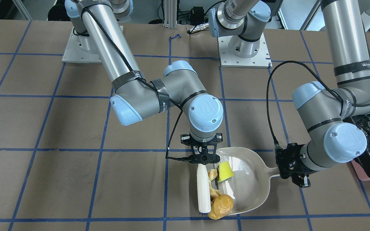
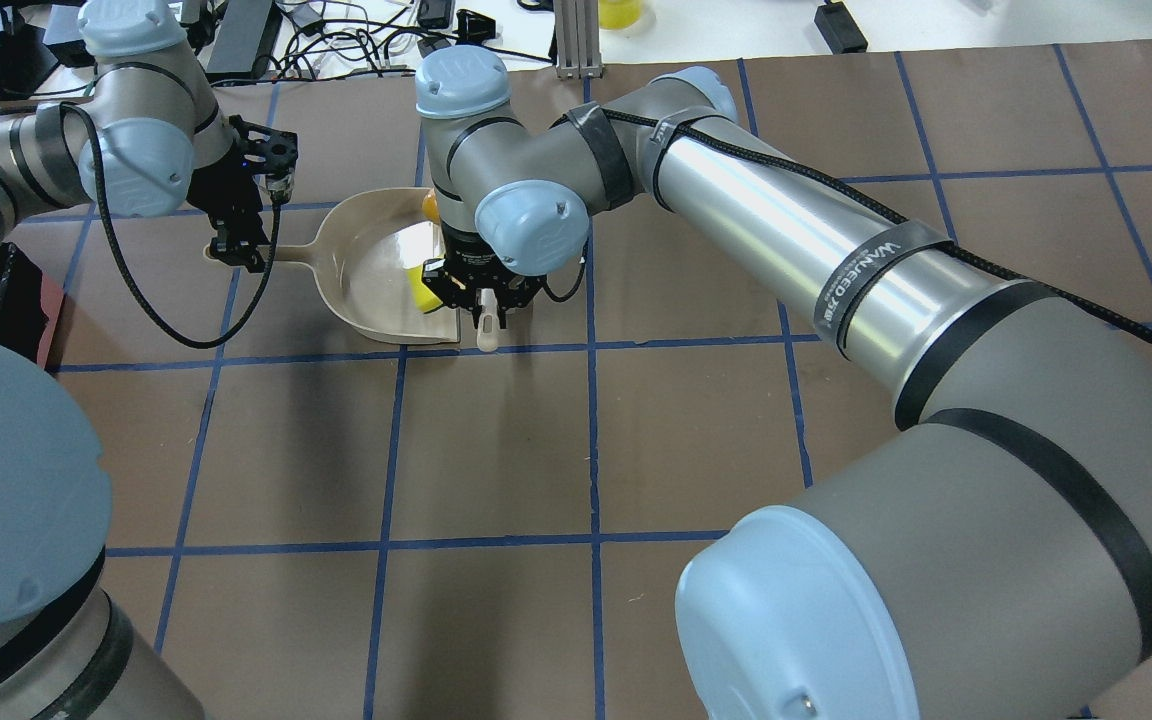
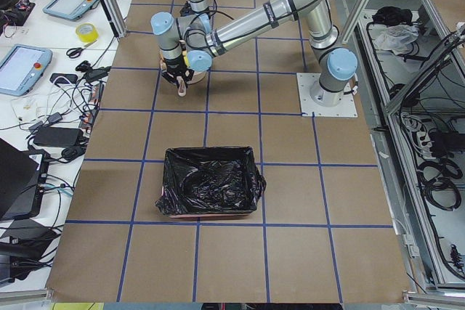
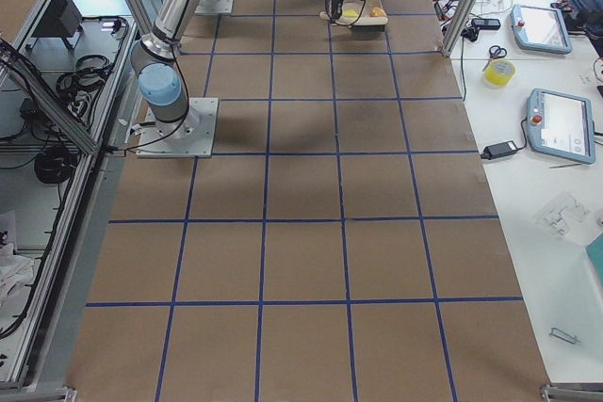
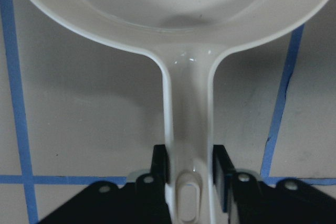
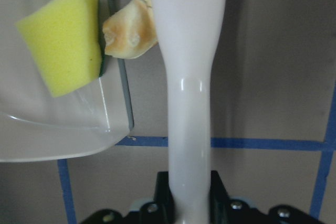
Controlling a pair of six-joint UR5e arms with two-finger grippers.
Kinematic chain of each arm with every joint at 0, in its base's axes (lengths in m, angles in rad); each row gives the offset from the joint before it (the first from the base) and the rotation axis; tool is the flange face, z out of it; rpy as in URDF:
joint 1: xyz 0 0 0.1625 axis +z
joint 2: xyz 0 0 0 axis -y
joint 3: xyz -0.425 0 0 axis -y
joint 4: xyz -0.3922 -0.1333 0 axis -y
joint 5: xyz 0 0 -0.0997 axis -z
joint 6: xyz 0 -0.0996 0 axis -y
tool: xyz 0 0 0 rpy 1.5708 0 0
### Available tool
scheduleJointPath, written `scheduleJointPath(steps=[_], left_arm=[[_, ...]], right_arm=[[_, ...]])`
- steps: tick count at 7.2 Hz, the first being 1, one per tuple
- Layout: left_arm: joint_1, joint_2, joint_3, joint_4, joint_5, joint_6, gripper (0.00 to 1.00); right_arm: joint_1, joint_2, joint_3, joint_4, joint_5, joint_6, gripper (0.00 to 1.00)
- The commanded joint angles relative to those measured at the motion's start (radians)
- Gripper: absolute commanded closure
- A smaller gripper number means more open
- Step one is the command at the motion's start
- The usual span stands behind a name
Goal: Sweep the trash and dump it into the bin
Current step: 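Sweep the trash toward the dustpan with the brush in the right gripper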
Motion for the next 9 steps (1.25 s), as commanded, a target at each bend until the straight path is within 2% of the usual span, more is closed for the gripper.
scheduleJointPath(steps=[1,4,8,9], left_arm=[[0.0,0.001,-0.002,0.0,0.0,0.0,1.0],[0.0,0.002,-0.002,0.0,-0.002,0.0,1.0],[0.0,0.002,-0.007,0.002,-0.006,0.0,1.0],[0.0,0.002,-0.008,0.002,-0.006,0.0,1.0]], right_arm=[[0.035,0.008,-0.013,-0.029,0.029,0.031,0.95],[0.118,0.01,-0.023,-0.031,0.054,0.091,0.95],[0.129,0.042,-0.073,-0.074,0.129,0.142,0.95],[0.129,0.036,-0.076,-0.068,0.11,0.13,0.95]])
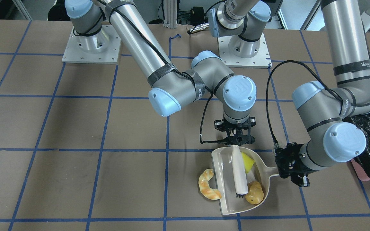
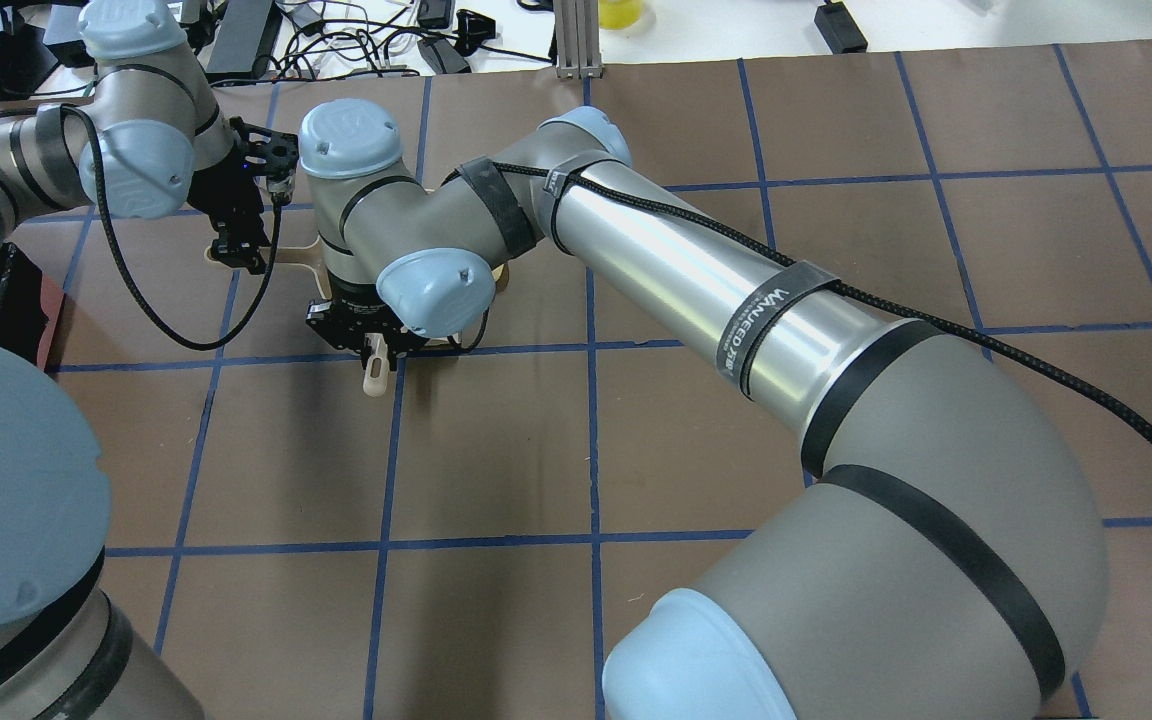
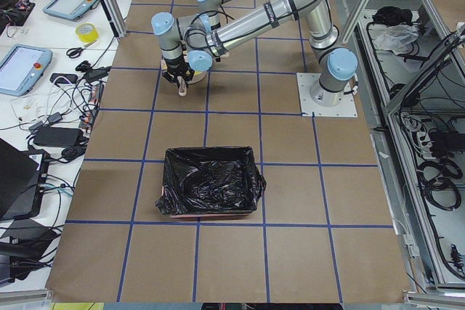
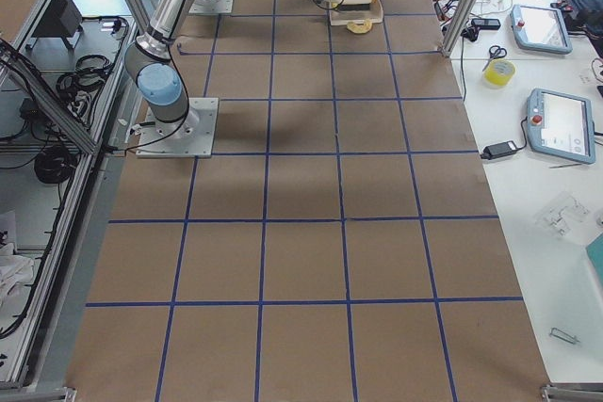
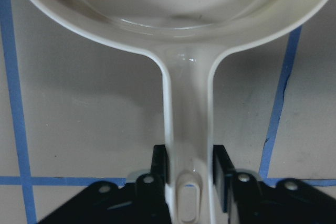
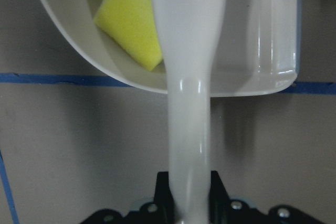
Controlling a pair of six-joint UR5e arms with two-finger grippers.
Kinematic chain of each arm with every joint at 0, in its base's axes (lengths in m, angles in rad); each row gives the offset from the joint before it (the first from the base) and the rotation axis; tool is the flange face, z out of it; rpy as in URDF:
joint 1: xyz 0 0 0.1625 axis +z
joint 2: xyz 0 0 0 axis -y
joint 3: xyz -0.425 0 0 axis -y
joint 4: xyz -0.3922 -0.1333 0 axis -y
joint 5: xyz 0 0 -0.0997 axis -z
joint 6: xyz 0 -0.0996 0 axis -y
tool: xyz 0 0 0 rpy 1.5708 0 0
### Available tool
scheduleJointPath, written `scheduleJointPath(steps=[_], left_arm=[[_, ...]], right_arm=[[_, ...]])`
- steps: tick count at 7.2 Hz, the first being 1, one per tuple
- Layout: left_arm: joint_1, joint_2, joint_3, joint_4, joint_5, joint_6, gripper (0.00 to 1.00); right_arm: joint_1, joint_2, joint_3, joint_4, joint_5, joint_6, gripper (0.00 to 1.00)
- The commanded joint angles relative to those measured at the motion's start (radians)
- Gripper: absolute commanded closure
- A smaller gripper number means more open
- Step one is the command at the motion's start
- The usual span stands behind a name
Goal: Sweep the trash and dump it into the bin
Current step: 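Lift the brush back behind the remaining trash with the right gripper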
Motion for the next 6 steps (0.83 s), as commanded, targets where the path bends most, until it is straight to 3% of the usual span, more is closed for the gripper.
scheduleJointPath(steps=[1,2,4,6], left_arm=[[0.0,0.0,-0.002,0.001,-0.001,0.0,1.0],[0.0,0.002,-0.002,0.001,-0.001,0.002,1.0],[0.0,0.0,-0.003,0.001,-0.003,0.002,1.0],[0.0,0.0,-0.003,0.001,-0.003,0.002,1.0]], right_arm=[[-0.012,-0.022,-0.005,0.016,-0.048,-0.037,0.95],[-0.026,-0.039,-0.003,0.087,-0.125,-0.075,0.95],[-0.075,-0.061,0.0,0.195,-0.194,-0.143,0.95],[-0.146,-0.075,0.003,0.228,-0.216,-0.21,0.95]])
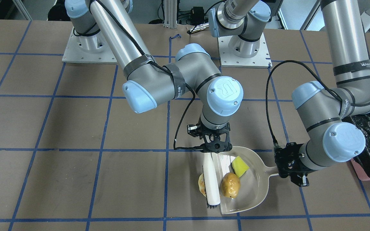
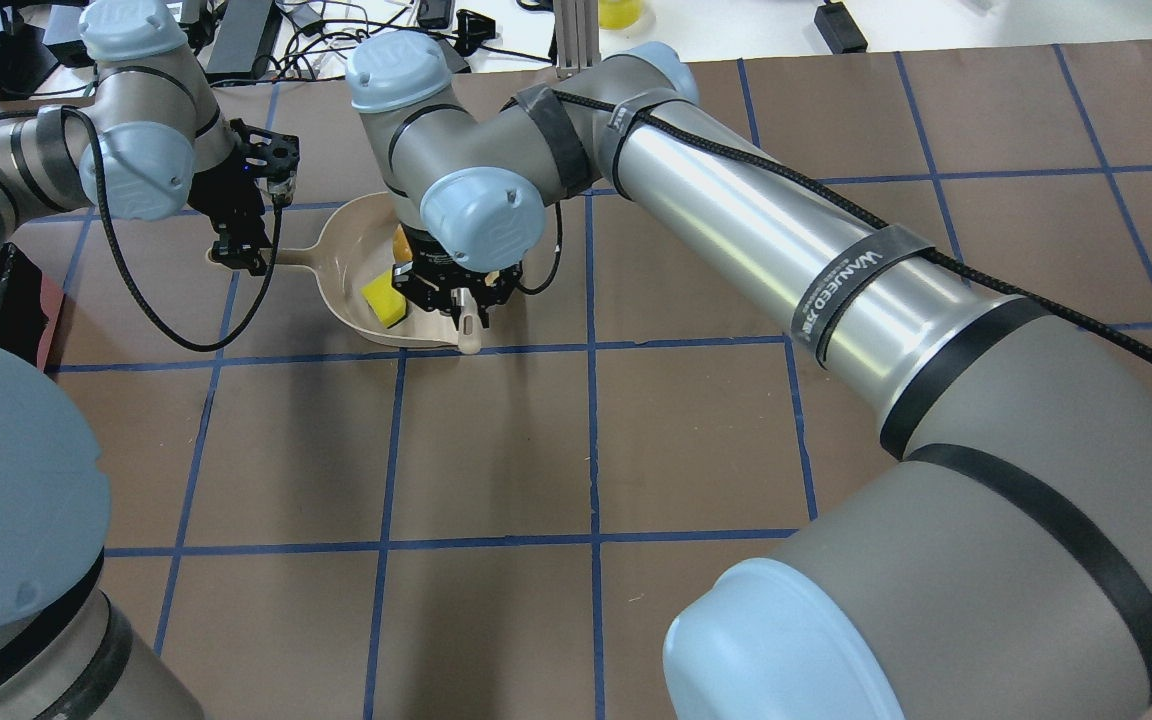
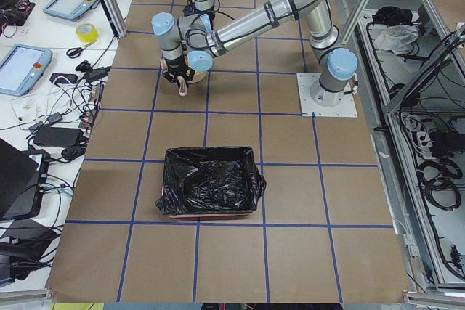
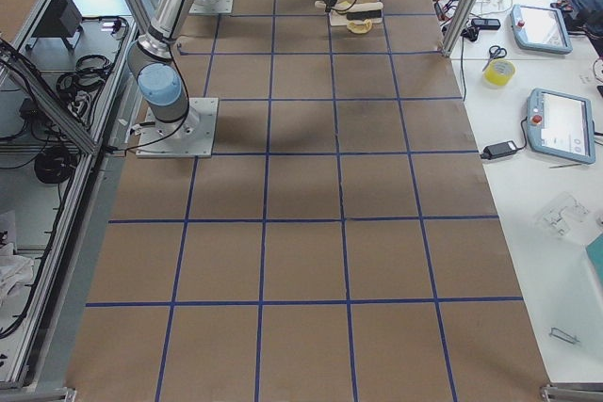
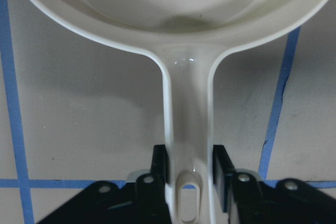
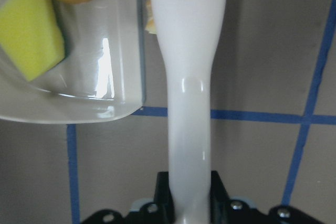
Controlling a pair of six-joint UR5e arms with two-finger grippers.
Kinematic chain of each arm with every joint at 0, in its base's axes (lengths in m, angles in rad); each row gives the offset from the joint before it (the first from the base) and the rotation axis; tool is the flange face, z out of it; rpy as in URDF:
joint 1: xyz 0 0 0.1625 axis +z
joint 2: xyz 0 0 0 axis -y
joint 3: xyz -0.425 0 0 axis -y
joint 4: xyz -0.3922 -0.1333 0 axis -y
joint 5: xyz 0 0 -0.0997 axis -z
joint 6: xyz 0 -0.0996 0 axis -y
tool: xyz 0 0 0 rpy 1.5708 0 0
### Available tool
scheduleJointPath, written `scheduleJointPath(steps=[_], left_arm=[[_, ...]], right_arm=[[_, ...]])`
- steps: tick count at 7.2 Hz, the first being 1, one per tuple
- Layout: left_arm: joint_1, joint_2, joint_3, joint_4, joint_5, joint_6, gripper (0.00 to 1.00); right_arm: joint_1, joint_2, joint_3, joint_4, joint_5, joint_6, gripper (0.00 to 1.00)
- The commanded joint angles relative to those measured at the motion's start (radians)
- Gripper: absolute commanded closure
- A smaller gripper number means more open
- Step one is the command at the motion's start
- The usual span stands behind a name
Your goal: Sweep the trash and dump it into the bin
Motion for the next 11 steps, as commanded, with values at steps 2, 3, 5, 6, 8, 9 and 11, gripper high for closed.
scheduleJointPath(steps=[2,3,5,6,8,9,11], left_arm=[[0.0,0.0,0.0,0.0,0.0,0.0,1.0],[0.0,0.0,0.0,0.0,-0.002,0.0,1.0],[0.0,-0.002,0.0,0.0,-0.002,0.0,1.0],[0.0,-0.002,0.0,0.0,0.004,0.0,1.0],[0.0,-0.003,0.001,-0.002,0.007,0.0,1.0],[0.0,-0.003,0.001,0.0,0.007,0.0,1.0],[0.0,-0.002,0.0,-0.002,0.006,0.0,1.0]], right_arm=[[-0.063,0.004,0.033,0.008,-0.014,-0.061,0.96],[-0.065,0.015,0.042,-0.009,-0.011,-0.061,0.96],[-0.063,0.046,0.044,-0.054,0.008,-0.033,0.96],[-0.055,0.058,0.051,-0.052,0.04,-0.01,0.96],[-0.028,0.056,0.051,-0.098,0.085,0.043,0.96],[-0.008,0.056,0.051,-0.107,0.123,0.059,0.96],[0.056,0.056,0.048,-0.168,0.169,0.14,0.96]])
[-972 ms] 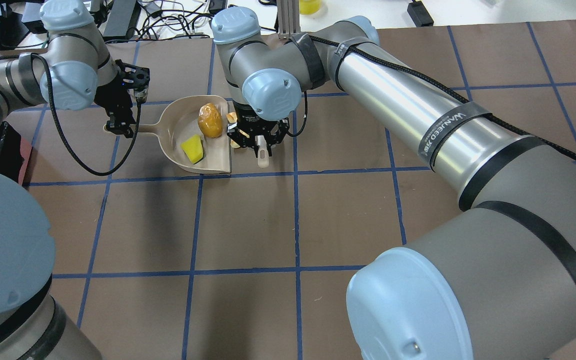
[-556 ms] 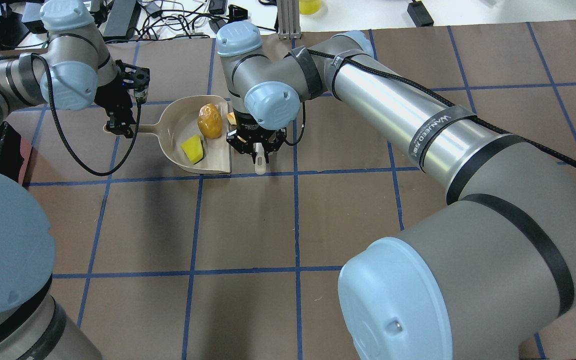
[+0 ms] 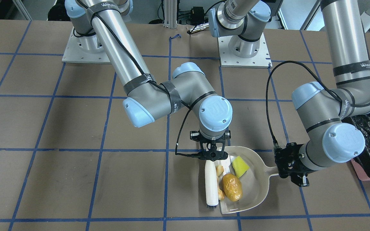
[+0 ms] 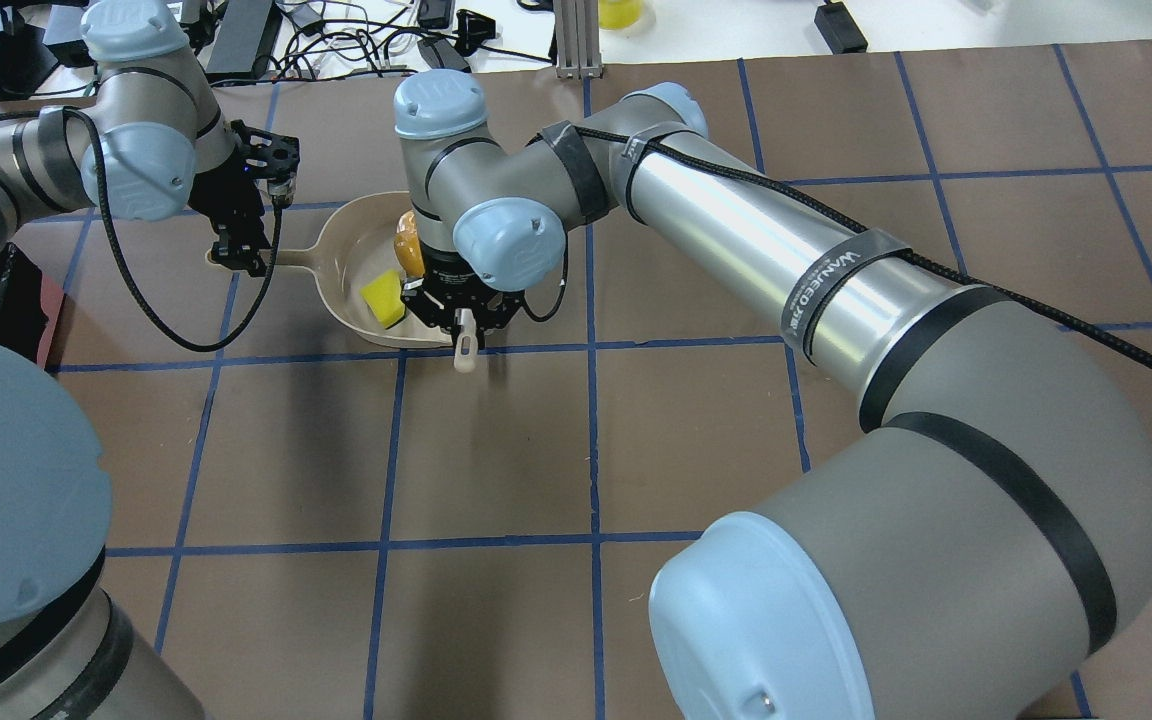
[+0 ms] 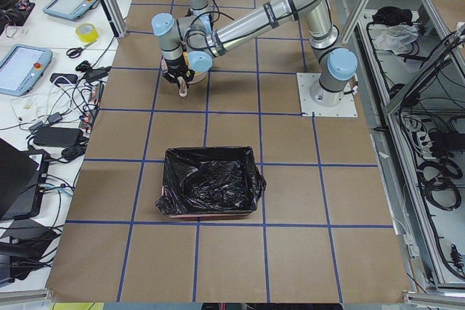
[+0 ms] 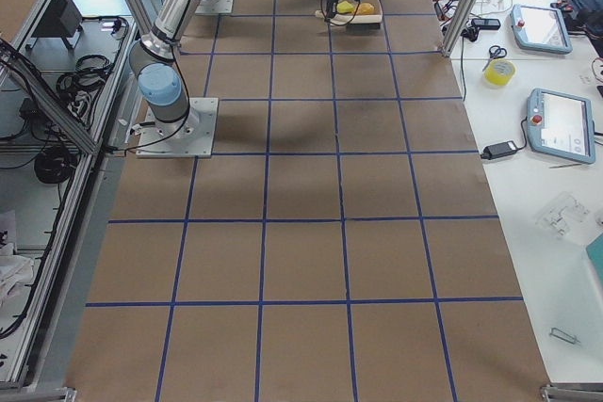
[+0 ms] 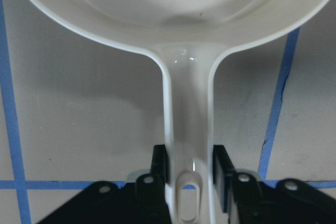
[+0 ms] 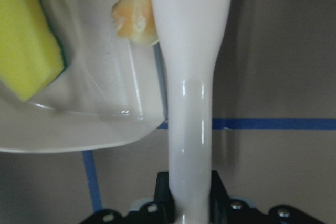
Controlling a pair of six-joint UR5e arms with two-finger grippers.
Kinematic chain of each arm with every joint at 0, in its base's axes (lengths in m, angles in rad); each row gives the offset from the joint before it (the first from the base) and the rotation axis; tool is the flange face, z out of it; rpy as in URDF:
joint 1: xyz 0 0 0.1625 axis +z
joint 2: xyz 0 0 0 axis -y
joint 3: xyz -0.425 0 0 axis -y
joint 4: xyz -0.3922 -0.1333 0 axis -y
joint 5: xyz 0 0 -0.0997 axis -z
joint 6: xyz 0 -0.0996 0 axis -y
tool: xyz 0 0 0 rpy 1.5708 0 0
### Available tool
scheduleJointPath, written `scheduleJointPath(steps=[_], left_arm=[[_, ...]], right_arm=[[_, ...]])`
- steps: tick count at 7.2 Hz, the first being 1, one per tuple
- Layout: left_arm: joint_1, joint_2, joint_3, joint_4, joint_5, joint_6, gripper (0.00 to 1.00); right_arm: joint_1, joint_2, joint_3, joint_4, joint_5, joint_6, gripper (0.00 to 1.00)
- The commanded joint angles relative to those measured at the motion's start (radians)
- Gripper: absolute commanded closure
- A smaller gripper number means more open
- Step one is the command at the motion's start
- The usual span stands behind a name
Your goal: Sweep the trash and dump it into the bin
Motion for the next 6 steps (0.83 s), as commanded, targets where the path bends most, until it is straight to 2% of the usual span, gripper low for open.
scheduleJointPath(steps=[1,3,6], left_arm=[[0.0,0.0,-0.001,0.0,0.0,0.0,1.0],[0.0,0.0,-0.001,0.0,0.0,0.0,1.0],[0.0,0.001,-0.002,0.0,-0.01,0.003,1.0]], right_arm=[[0.051,-0.003,-0.003,-0.057,0.058,0.067,0.95],[0.077,0.003,-0.007,-0.104,0.062,0.094,0.95],[0.075,0.002,0.0,-0.103,0.036,0.07,0.95]])
